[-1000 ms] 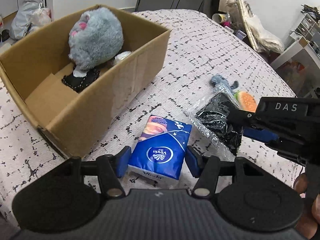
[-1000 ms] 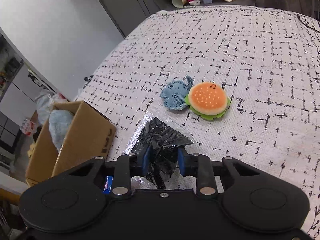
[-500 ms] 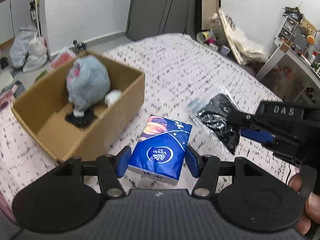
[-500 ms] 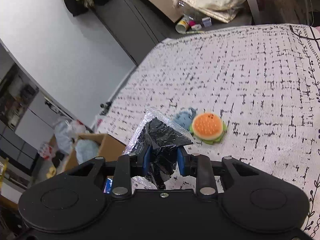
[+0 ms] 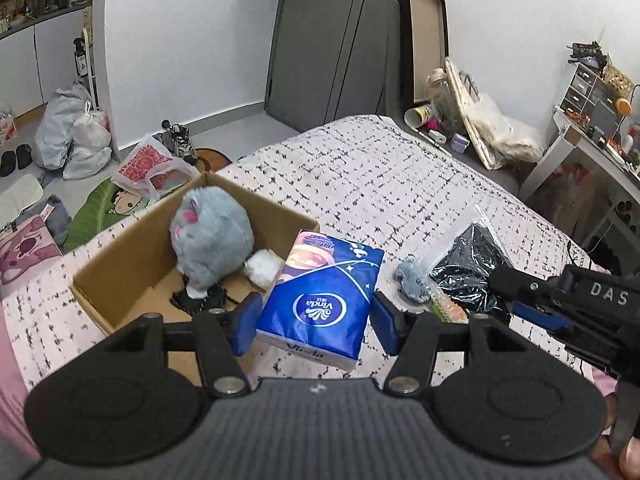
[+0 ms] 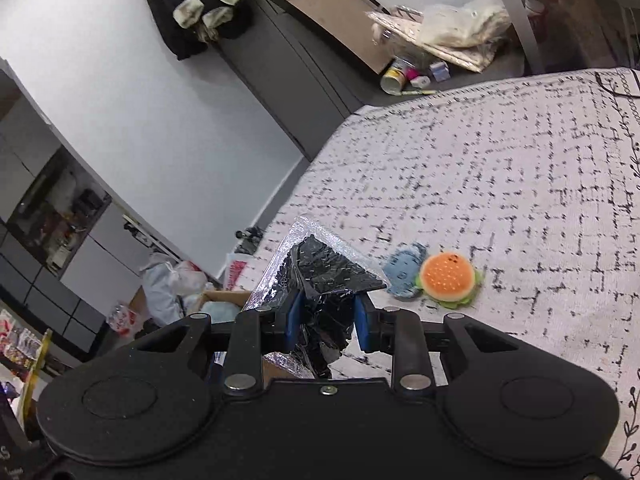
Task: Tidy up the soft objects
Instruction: 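Carry the tissue pack in the left gripper while the right carries the bag over the box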
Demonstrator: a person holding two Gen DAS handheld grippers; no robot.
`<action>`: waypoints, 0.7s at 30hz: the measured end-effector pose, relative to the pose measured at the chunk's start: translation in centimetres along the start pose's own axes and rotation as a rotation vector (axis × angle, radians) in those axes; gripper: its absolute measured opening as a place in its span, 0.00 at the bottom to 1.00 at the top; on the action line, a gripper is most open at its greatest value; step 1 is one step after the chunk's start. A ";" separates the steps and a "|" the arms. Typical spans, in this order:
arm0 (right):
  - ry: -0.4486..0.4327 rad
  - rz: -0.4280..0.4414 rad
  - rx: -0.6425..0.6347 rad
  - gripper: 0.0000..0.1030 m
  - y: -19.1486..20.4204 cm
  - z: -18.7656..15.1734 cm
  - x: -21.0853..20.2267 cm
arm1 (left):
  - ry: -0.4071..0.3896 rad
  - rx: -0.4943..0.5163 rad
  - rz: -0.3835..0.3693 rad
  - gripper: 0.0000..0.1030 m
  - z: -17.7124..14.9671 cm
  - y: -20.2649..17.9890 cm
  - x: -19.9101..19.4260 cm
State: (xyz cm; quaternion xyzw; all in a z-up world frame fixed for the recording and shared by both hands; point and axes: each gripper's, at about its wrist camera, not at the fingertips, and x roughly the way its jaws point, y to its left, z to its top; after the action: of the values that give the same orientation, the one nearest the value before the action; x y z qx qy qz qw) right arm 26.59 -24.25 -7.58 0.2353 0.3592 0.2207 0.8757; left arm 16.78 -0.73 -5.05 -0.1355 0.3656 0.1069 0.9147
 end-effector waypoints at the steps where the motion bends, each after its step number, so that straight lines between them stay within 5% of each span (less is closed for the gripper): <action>1: -0.008 0.007 -0.002 0.27 0.2 0.1 -0.1 | -0.003 0.002 -0.002 0.56 0.2 0.2 -0.1; 21: -0.067 0.035 -0.054 0.26 4.4 -1.0 0.2 | -0.008 0.044 -0.038 0.56 5.0 5.1 -0.7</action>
State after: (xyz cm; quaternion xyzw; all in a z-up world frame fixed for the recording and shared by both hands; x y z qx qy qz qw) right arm 25.01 -20.44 -5.81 0.2251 0.3196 0.2375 0.8893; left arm 17.99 5.59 -1.95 -0.1216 0.3614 0.0821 0.9208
